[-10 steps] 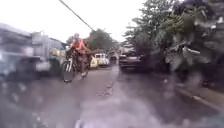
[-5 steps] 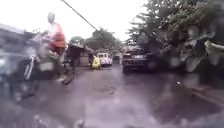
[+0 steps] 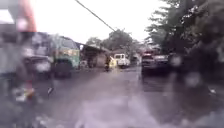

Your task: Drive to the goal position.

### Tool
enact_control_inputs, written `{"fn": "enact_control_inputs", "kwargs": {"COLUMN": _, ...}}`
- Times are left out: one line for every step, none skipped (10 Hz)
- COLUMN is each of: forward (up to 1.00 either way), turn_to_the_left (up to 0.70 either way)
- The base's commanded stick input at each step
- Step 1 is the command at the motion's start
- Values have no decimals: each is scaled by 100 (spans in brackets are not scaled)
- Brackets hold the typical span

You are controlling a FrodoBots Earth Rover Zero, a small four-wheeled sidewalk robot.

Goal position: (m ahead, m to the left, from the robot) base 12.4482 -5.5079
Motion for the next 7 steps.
{"fn": "enact_control_inputs", "kwargs": {"forward": 100, "turn_to_the_left": 0}}
{"fn": "enact_control_inputs", "kwargs": {"forward": 100, "turn_to_the_left": 0}}
{"fn": "enact_control_inputs", "kwargs": {"forward": 100, "turn_to_the_left": 0}}
{"fn": "enact_control_inputs", "kwargs": {"forward": 100, "turn_to_the_left": -1}}
{"fn": "enact_control_inputs", "kwargs": {"forward": 100, "turn_to_the_left": -22}}
{"fn": "enact_control_inputs", "kwargs": {"forward": 100, "turn_to_the_left": -27}}
{"fn": "enact_control_inputs", "kwargs": {"forward": 100, "turn_to_the_left": -27}}
